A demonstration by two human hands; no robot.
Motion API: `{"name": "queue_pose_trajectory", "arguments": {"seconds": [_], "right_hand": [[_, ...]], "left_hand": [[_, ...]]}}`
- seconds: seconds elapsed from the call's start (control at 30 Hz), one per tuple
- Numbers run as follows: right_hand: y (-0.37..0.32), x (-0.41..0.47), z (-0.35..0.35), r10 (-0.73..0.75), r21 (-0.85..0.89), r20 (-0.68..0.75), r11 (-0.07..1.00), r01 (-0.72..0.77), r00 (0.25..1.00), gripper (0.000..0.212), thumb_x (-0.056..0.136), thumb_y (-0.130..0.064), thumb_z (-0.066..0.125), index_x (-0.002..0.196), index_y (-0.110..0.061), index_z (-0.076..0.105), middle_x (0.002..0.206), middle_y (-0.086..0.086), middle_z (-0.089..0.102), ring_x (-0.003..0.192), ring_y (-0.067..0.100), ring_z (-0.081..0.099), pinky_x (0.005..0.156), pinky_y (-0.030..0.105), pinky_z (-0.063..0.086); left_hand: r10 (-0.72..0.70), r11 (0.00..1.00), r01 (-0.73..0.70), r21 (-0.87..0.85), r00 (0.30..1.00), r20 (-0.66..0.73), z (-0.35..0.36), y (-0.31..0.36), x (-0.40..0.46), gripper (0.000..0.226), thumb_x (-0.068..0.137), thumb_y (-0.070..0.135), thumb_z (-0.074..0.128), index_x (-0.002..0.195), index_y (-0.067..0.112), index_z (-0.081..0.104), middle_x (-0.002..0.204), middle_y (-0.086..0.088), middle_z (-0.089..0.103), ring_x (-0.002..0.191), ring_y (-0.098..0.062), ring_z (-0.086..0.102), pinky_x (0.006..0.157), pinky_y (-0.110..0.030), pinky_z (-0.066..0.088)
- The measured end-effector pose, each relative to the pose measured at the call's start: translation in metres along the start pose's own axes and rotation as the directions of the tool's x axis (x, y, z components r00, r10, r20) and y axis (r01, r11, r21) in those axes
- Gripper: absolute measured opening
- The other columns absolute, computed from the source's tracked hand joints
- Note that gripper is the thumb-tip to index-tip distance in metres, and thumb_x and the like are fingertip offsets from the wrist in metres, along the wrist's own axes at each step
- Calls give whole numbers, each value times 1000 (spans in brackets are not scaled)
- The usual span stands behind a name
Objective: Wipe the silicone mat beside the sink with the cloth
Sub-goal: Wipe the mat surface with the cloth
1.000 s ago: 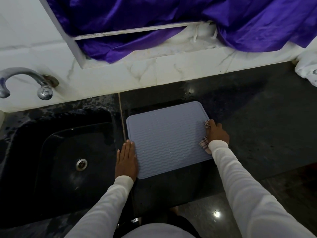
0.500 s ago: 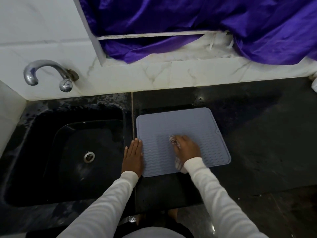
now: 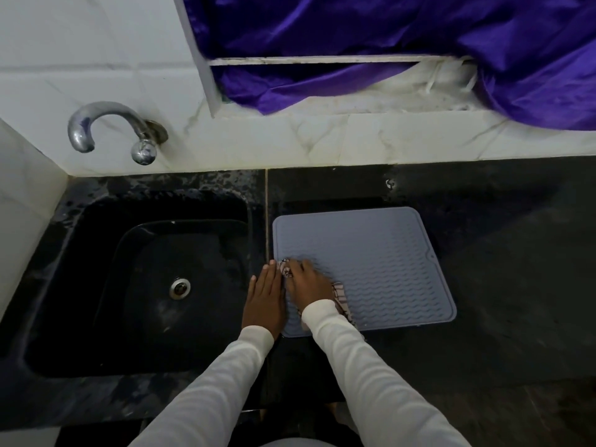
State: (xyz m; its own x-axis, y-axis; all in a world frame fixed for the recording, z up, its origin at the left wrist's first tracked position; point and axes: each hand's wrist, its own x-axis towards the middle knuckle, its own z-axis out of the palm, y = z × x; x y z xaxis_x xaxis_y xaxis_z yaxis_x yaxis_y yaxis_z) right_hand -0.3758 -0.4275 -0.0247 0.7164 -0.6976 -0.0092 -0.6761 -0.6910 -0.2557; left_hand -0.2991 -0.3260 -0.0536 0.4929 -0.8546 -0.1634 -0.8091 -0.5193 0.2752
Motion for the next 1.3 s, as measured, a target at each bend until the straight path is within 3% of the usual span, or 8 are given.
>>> {"name": "queue_pose_trajectory", "arguments": {"seconds": [0.1, 0.23, 0.37, 0.53, 0.7, 0.8, 1.17, 1.3], "right_hand": [[8, 1, -1, -38, -50, 17, 998, 39, 999, 30, 75, -22, 76, 103, -17, 66, 89, 12, 66, 53, 30, 63, 42, 30, 48], [35, 3, -4, 59, -45, -15, 997, -59, 998, 29, 75, -18, 76, 102, -21, 66, 90, 11, 66, 49, 31, 61, 41, 32, 47], [90, 11, -17, 203, -23, -60, 979, -204, 977, 20, 77, -12, 72, 97, -17, 68, 84, 17, 63, 50, 36, 62, 44, 38, 49], [159, 12, -45, 305, -61, -24, 950, -306, 952, 26, 96, -22, 46, 119, -19, 58, 106, 18, 58, 78, 39, 64, 66, 42, 49], [233, 5, -75, 481, -74, -20, 873, -482, 876, 30, 99, -38, 34, 118, -22, 49, 109, 19, 53, 84, 42, 62, 73, 42, 46], [266, 1, -85, 563, -85, -52, 821, -565, 825, 29, 98, -38, 34, 117, -20, 47, 110, 20, 52, 84, 44, 62, 70, 43, 43], [267, 4, -81, 617, -18, -51, 785, -619, 785, 28, 95, -31, 43, 118, -16, 44, 109, 20, 52, 84, 44, 61, 67, 40, 40], [246, 4, -83, 561, 48, -94, 827, -559, 822, 30, 94, -34, 49, 116, -13, 52, 110, 20, 53, 84, 43, 61, 69, 42, 44]], "left_hand": [[14, 999, -13, 38, 999, -37, 3, -3, 0, 58, 95, 28, 23, 148, 7, 33, 156, -9, 32, 143, -26, 32, 115, -49, 26], [9, 999, -7, 32, 999, -50, 7, -3, -1, 58, 98, 29, 20, 153, 10, 21, 160, -8, 19, 148, -22, 15, 119, -44, 9], [9, 999, -7, 53, 999, -31, 7, -1, 0, 60, 98, 29, 15, 154, 9, 13, 162, -9, 11, 149, -21, 6, 120, -42, 2], [15, 999, -13, 50, 999, -45, 6, -1, 0, 60, 98, 29, 13, 154, 9, 14, 162, -9, 11, 149, -21, 4, 120, -42, 2], [9, 999, -7, 43, 999, -47, 5, 1, 0, 61, 97, 30, 14, 154, 10, 13, 162, -8, 8, 149, -20, 3, 121, -42, 2], [0, 999, 1, 37, 999, -39, 5, 3, -1, 61, 97, 30, 11, 155, 11, 11, 163, -8, 7, 149, -20, 1, 121, -42, 1], [0, 1000, 0, -5, 999, -34, 1, 4, 0, 61, 97, 34, 13, 155, 15, 7, 163, -5, 3, 148, -17, -5, 119, -37, -5], [2, 999, -4, -39, 998, -61, 0, 4, 0, 61, 98, 36, 8, 155, 16, 9, 162, -3, 4, 149, -18, 0, 118, -35, -7]]}}
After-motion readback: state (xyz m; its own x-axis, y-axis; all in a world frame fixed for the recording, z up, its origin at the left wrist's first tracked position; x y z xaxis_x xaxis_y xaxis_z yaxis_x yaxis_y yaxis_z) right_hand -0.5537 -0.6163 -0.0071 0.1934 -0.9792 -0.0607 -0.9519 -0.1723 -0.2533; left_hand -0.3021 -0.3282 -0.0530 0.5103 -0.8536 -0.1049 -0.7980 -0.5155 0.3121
